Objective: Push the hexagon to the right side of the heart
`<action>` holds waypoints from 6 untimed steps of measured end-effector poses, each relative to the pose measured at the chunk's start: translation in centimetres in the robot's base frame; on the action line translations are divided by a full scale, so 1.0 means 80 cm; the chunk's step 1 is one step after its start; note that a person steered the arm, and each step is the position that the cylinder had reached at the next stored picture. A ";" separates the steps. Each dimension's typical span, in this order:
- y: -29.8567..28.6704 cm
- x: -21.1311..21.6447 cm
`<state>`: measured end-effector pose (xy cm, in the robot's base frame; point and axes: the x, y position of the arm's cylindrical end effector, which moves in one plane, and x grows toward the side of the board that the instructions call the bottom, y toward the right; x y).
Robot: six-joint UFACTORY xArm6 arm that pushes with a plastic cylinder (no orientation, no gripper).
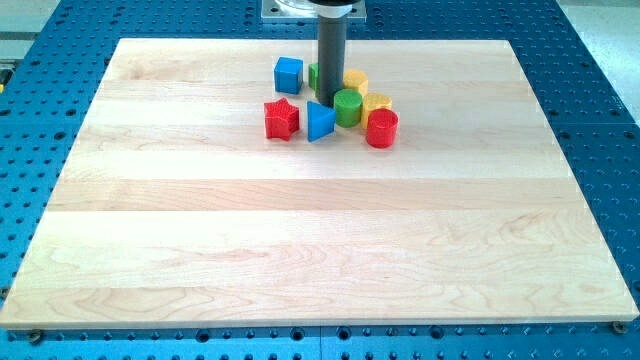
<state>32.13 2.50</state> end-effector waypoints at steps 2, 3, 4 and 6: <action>0.064 -0.015; 0.035 -0.076; 0.018 -0.120; 0.135 -0.030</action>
